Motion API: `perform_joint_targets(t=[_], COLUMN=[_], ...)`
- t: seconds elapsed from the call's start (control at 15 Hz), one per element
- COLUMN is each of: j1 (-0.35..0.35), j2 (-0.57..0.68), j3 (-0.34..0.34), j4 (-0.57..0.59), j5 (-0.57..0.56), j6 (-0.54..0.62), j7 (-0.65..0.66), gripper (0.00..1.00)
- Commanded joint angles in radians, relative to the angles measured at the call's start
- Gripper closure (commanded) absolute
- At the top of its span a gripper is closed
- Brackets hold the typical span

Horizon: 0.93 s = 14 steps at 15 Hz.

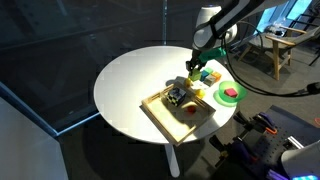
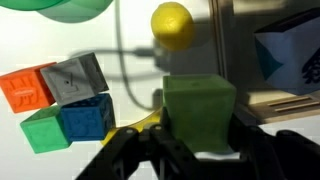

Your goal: Put the light green block on the tray

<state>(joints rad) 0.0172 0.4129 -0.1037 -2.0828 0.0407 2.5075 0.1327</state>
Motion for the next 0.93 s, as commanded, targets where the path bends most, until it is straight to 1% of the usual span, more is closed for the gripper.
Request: perform_joint_targets(t=[0.0, 0.53, 0.87], j1=[0.01, 0.06, 0.07], j2=[-0.062, -0.099, -0.123], j3=[0.018, 0.03, 0.054], j4=[-0.067, -0.139, -0.173], j5=[-0.029, -0.107, -0.099], j6=[0.023, 0.047, 0.047], j7=[0.014, 0.048, 0.038], gripper=[0.73, 0.73, 0.73])
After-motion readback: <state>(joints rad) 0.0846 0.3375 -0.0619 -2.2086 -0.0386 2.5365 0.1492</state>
